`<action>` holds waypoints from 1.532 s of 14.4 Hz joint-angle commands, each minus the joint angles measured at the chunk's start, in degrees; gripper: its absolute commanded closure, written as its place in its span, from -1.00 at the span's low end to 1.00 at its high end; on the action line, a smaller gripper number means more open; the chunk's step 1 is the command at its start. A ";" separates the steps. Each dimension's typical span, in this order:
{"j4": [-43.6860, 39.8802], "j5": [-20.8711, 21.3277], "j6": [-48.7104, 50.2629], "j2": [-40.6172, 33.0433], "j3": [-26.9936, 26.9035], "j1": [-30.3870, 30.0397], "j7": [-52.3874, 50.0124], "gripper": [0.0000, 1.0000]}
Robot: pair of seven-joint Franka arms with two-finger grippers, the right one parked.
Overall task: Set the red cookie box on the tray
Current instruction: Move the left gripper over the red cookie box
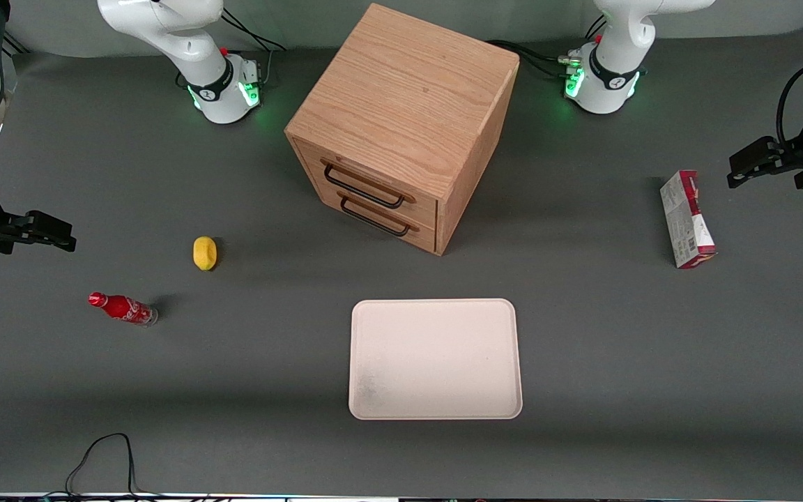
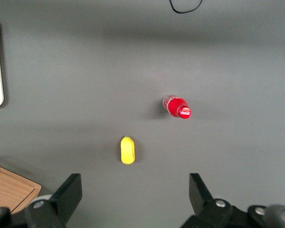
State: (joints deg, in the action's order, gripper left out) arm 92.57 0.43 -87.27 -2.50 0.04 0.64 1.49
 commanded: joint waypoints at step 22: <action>33.78 1.33 -8.87 -26.92 -3.29 -13.12 13.27 -1.00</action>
State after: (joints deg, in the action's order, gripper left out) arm 116.60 1.17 -92.30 -21.14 -3.71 -11.50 13.83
